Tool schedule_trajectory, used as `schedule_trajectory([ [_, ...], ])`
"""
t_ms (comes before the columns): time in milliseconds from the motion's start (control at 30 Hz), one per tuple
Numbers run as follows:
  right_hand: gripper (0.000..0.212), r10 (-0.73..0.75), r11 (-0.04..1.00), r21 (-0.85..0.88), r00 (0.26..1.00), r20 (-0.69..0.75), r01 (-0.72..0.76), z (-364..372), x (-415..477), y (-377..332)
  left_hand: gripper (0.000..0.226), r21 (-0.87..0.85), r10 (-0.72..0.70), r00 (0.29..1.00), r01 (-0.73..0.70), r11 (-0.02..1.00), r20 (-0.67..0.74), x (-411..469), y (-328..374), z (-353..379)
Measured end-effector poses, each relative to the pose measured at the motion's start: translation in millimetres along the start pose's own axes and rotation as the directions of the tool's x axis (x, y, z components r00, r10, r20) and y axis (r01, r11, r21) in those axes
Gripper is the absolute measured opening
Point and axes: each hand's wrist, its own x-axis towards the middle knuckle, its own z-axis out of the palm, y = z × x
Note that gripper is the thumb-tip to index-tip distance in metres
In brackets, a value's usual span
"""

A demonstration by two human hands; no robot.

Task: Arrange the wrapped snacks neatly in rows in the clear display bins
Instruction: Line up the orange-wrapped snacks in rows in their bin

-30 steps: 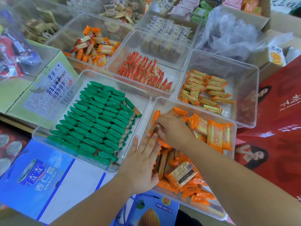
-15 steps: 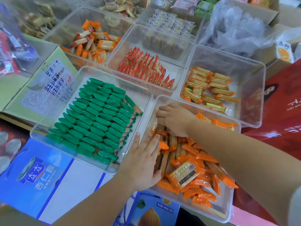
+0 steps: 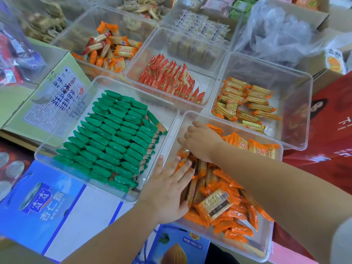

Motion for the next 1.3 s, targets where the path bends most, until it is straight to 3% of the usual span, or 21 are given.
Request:
schedule_trajectory([
  [200,0.027,-0.001,0.994,-0.109,0.992,0.123,0.014,-1.9,6.0,-4.8,0.089,-0.006,-0.014,1.0,0.014,1.0,0.021,1.5,0.4,0.9],
  [333,0.031,0.001,1.0,-0.018,0.984,0.176,0.002,-9.8,6.7,3.6,0.086,-0.017,-0.015,1.0,0.015,1.0,0.002,1.1,0.3,4.6],
  [433,0.04,-0.029,1.0,0.002,0.989,0.148,0.029,-20.6,-0.3,16.2,0.086,-0.02,-0.017,1.0,0.017,1.0,-0.01,1.0,0.4,6.4],
  [533,0.032,-0.022,1.0,-0.007,0.994,0.108,0.023,-34.0,-16.6,29.6,0.088,-0.006,-0.011,0.999,0.011,1.0,-0.031,1.4,0.2,8.5],
  [667,0.04,0.122,0.974,0.2,0.991,-0.054,-0.109,-57.2,-52.6,45.5,0.091,0.011,-0.01,0.999,0.01,1.0,-0.039,1.3,-0.6,8.9],
  [767,0.045,0.388,0.83,0.519,0.88,-0.274,-0.204,-70.1,-88.2,41.4,0.094,0.026,-0.013,0.999,0.013,1.0,-0.031,1.2,-1.3,8.3],
  [833,0.045,0.52,0.715,0.665,0.8,-0.3,-0.215,-77.4,-103.2,36.5,0.096,0.028,-0.014,0.999,0.015,0.999,-0.031,1.1,-1.8,7.8],
  [933,0.04,0.606,0.595,0.759,0.768,-0.207,-0.264,-79.1,-108.9,25.5,0.097,0.029,-0.015,0.999,0.016,0.999,-0.029,0.2,-1.3,7.6],
  [1033,0.021,0.663,0.51,0.803,0.736,-0.14,-0.307,-70.7,-113.1,8.9,0.099,0.014,-0.021,1.0,0.021,1.0,-0.022,-0.2,-0.7,6.9],
  [1100,0.037,0.706,0.478,0.798,0.702,-0.1,-0.368,-63.2,-118.1,-2.0,0.1,0.005,-0.024,1.0,0.024,1.0,-0.019,0.0,-0.8,6.9],
  [1200,0.027,0.818,0.379,0.781,0.574,-0.033,-0.496,-54.0,-129.2,-18.3,0.101,0.013,-0.022,1.0,0.023,1.0,-0.017,-0.9,-0.8,7.2],
  [1233,0.042,0.836,0.328,0.783,0.549,0.02,-0.528,-48.8,-133.5,-24.9,0.101,0.014,-0.02,1.0,0.02,1.0,-0.015,-1.1,-0.9,7.3],
  [1300,0.058,0.809,0.267,0.769,0.568,0.148,-0.58,-38.7,-144.4,-39.4,0.101,0.013,-0.017,1.0,0.017,1.0,-0.007,-0.7,-1.3,8.4],
])
